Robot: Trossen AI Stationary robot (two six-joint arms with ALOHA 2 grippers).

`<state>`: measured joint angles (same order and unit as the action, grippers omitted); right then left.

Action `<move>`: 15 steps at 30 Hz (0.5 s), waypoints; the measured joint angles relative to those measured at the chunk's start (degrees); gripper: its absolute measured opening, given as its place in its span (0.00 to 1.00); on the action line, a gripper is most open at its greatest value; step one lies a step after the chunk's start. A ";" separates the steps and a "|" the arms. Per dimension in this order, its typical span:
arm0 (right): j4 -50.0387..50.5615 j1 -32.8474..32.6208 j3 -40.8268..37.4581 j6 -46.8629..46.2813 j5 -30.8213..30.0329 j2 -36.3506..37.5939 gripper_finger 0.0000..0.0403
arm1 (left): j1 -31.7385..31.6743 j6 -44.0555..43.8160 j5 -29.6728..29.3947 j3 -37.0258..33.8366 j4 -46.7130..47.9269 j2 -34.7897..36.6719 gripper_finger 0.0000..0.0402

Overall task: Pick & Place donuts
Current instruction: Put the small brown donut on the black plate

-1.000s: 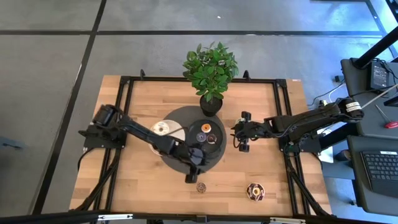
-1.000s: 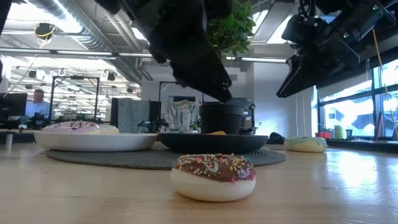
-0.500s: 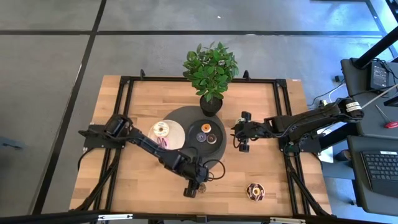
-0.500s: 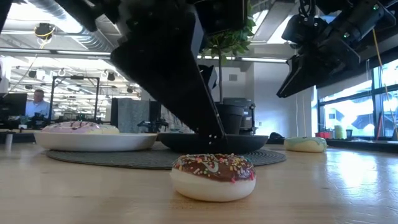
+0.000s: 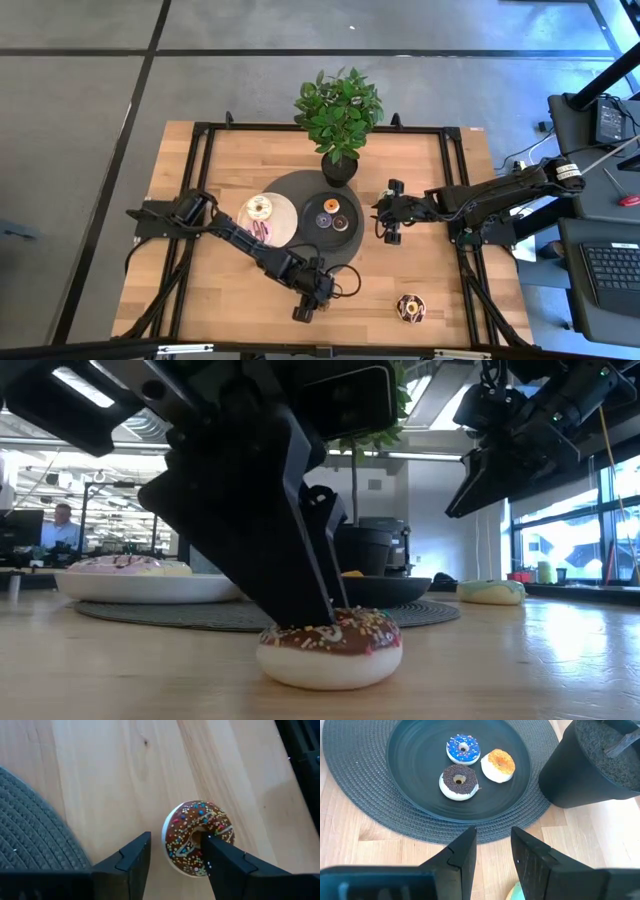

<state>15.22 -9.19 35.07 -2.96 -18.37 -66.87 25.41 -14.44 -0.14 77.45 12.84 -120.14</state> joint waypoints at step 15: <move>0.09 0.00 0.02 0.13 0.00 0.00 0.31 | -0.32 0.18 0.28 -0.15 -2.43 -0.14 0.40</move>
<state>15.31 -9.19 35.09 -2.83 -18.37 -66.87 25.09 -14.26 0.13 77.30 10.41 -120.27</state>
